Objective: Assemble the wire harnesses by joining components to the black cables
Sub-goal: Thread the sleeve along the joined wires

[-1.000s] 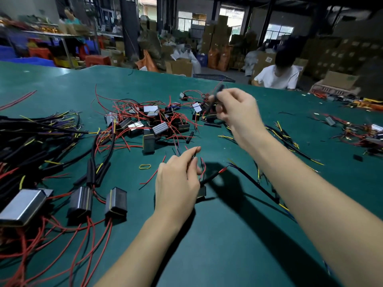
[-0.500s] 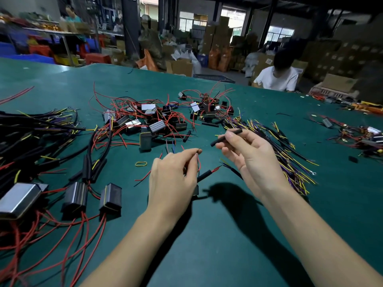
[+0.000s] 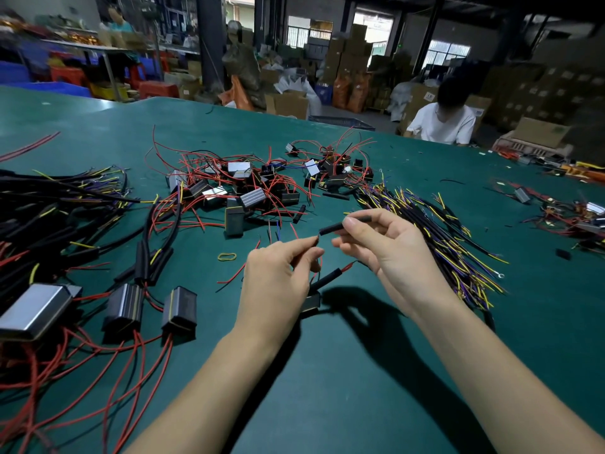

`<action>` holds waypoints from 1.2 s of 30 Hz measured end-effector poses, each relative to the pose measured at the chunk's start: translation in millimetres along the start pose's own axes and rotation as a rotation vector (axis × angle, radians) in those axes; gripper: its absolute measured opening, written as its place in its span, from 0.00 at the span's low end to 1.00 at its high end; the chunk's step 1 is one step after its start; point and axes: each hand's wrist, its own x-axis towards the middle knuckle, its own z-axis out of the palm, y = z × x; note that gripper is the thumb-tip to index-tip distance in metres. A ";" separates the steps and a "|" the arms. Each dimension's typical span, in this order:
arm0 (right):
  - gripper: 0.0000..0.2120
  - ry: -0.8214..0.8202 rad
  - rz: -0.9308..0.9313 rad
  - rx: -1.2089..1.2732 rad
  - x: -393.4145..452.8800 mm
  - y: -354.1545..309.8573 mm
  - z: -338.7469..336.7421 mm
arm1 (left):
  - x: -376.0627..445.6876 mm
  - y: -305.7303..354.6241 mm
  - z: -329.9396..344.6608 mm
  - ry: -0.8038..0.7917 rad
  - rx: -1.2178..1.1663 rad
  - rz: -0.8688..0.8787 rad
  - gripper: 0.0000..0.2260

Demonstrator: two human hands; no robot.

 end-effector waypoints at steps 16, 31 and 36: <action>0.04 -0.068 -0.110 -0.282 8.1 -10.3 -13.6 | 1.9 -4.0 0.0 -0.044 0.035 -0.012 0.03; 0.05 -0.090 -0.186 -0.444 6.2 -15.4 -19.6 | 0.5 -2.9 -0.9 -0.034 0.057 0.008 0.03; 0.05 -0.075 -0.168 -0.382 6.0 -10.9 -17.8 | -1.0 -3.3 -0.8 -0.037 0.058 0.008 0.03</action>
